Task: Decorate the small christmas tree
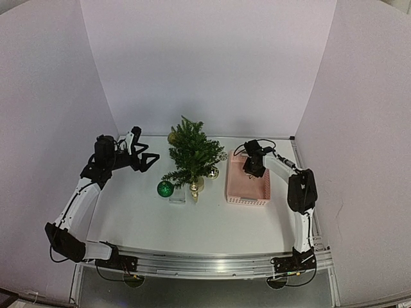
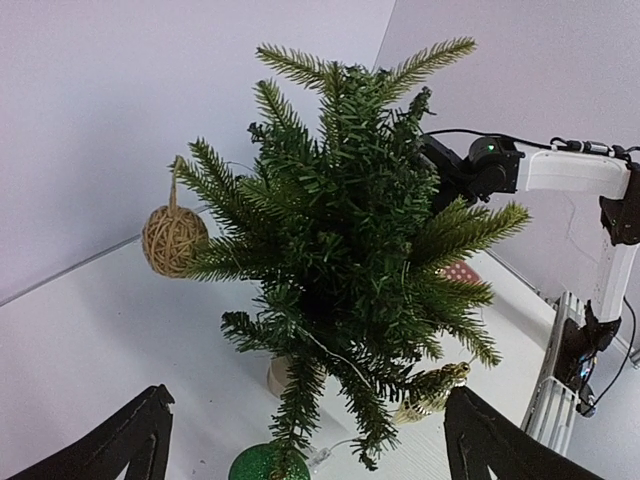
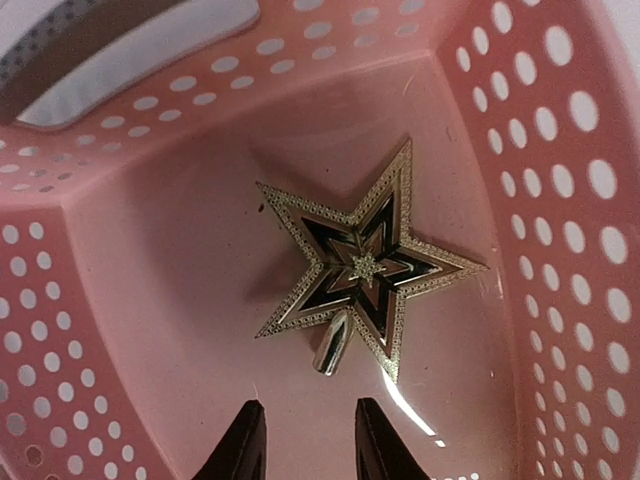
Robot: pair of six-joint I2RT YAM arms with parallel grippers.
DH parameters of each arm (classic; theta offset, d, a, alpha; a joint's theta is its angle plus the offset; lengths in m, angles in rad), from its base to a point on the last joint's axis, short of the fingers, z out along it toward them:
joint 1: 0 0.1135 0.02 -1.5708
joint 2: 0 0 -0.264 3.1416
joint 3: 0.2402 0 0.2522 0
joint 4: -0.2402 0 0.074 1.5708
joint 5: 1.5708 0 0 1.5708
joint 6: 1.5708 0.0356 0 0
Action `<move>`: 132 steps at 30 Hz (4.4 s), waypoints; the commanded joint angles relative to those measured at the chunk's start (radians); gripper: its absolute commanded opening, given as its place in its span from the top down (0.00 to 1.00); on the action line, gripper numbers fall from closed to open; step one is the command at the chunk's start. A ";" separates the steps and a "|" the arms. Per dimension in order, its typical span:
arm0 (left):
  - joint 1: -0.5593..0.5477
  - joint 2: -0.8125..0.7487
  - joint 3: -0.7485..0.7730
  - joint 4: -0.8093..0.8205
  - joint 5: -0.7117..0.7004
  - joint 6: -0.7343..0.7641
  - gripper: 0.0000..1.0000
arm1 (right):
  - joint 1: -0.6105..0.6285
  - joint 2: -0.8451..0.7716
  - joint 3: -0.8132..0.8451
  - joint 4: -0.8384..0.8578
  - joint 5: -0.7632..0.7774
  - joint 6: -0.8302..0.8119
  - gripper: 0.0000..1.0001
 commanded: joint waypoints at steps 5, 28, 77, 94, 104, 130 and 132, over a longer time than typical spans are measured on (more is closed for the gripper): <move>0.036 0.010 -0.011 0.113 0.006 -0.060 0.05 | -0.010 0.113 0.073 -0.053 -0.025 0.025 0.70; 0.054 0.039 0.003 0.138 0.029 -0.045 0.05 | -0.032 0.145 0.066 -0.057 -0.048 -0.002 0.96; -0.136 0.241 0.411 0.328 0.295 -0.341 0.24 | 0.655 -0.335 0.211 0.861 0.270 -0.836 1.00; -0.141 0.227 0.332 0.465 0.352 -0.405 0.45 | 0.696 -0.246 0.284 0.862 0.436 -0.914 1.00; -0.145 0.274 0.369 0.447 0.259 -0.479 0.56 | 0.700 -0.211 0.315 0.862 0.412 -0.934 1.00; -0.170 0.271 0.346 0.455 0.256 -0.448 0.94 | 0.700 -0.209 0.280 0.863 0.459 -0.973 1.00; -0.169 0.268 0.345 0.454 0.257 -0.445 0.95 | 0.700 -0.213 0.274 0.863 0.465 -0.974 1.00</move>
